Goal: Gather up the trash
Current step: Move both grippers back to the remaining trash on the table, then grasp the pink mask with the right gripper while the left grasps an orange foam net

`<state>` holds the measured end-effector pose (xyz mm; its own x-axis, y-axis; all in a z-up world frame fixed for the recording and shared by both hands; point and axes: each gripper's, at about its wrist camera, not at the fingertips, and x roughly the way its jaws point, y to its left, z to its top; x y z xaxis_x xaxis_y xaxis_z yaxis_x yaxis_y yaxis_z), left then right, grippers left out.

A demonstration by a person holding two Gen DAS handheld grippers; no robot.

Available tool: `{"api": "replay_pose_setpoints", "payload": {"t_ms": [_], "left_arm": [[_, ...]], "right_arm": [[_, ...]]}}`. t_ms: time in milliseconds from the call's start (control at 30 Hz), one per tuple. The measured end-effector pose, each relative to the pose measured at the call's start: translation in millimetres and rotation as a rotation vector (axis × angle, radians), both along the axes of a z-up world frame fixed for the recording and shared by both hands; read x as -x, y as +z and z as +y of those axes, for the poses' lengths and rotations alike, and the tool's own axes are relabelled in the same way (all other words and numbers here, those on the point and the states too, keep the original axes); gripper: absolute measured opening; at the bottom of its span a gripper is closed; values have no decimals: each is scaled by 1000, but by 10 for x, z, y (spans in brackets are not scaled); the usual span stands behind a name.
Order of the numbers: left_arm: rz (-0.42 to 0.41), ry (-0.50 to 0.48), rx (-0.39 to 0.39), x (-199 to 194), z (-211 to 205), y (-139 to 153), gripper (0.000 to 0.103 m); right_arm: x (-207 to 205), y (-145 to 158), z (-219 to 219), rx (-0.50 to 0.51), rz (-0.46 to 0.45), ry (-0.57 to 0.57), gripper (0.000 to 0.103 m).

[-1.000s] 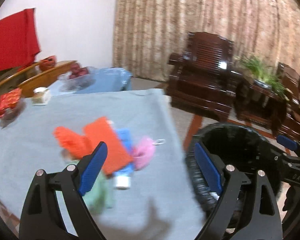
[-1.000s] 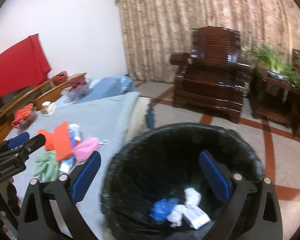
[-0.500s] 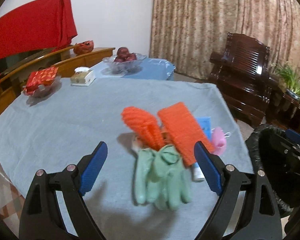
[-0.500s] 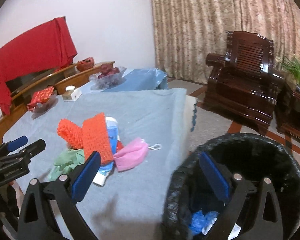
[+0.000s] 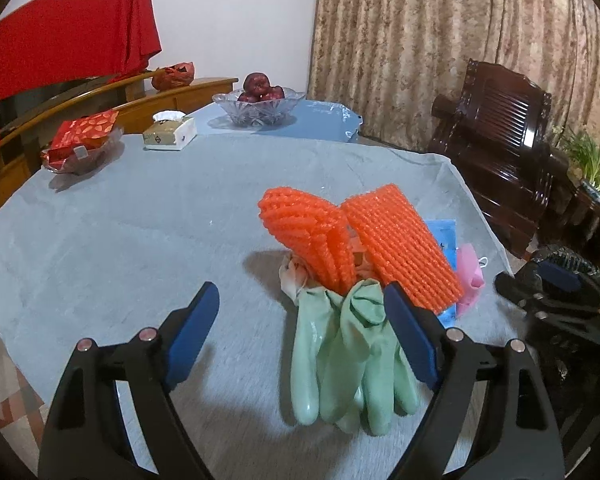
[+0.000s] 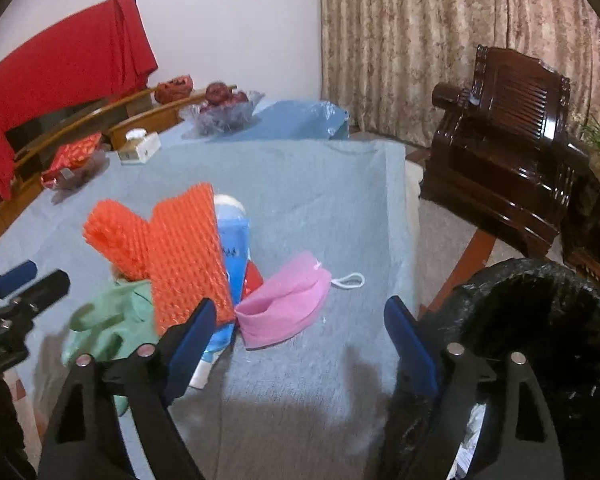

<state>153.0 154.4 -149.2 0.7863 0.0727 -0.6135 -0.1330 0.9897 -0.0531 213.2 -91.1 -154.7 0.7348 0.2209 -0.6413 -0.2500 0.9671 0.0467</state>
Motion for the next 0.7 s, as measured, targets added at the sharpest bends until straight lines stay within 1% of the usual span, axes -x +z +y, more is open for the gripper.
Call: {"api": "replay_pose_setpoints", "payload": {"t_ms": [167, 367, 467, 533, 567, 633, 700], "left_arm": [[-5, -12, -2, -83, -42, -16, 81], [-6, -22, 11, -135, -65, -34, 78], [-4, -31, 18, -152, -93, -42, 77], [-3, -39, 24, -169, -121, -44, 75], [-2, -46, 27, -180, -140, -46, 75], [-1, -57, 31, -194, -182, -47, 74], [-2, -72, 37, -207, -239, -44, 73]], "right_arm": [[-53, -136, 90, 13, 31, 18, 78], [-177, -274, 171, 22, 75, 35, 70], [-249, -331, 179, 26, 103, 47, 57], [-274, -361, 161, 16, 123, 61, 40], [-281, -375, 157, 9, 133, 71, 37], [-268, -373, 139, -2, 137, 85, 26], [-247, -347, 100, -10, 135, 90, 20]]}}
